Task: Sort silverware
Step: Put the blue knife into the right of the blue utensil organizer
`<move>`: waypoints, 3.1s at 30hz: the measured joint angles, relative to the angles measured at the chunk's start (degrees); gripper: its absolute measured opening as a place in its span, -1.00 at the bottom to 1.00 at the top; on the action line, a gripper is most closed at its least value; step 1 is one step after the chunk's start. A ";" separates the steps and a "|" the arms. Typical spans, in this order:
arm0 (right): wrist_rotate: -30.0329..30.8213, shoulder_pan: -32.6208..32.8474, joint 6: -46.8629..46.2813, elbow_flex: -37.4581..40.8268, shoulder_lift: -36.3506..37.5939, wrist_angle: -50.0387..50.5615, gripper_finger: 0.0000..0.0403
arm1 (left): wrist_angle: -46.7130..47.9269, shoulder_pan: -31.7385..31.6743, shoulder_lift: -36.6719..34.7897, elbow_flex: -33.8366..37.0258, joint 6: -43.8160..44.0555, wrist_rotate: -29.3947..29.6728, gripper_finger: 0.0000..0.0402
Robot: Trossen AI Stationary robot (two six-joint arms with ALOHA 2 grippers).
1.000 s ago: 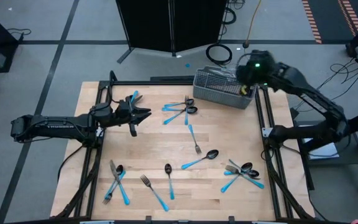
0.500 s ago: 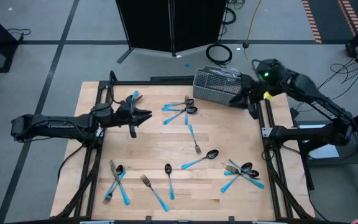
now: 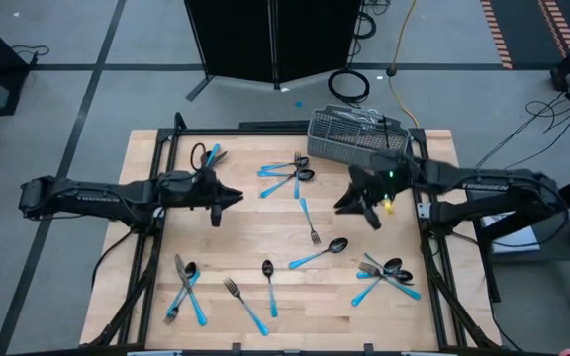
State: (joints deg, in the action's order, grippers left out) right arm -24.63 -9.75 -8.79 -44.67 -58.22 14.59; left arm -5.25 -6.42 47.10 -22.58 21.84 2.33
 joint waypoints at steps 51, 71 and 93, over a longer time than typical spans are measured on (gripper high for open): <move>20.03 12.10 10.13 7.21 -25.06 -30.47 -0.61 | 60.67 -42.84 43.37 -30.48 -38.59 11.93 -0.10; 20.18 11.59 11.65 7.16 -25.06 -29.18 -0.61 | 59.08 -42.65 53.08 -30.67 -39.30 9.78 -0.07; 20.16 10.94 11.41 7.16 -25.06 -27.99 -0.61 | 63.14 -42.22 54.36 -32.26 -39.53 8.58 -0.89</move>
State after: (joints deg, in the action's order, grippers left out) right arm -4.47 1.19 2.62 -37.52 -83.29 -13.40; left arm 57.89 -48.64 101.46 -54.84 -17.69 10.91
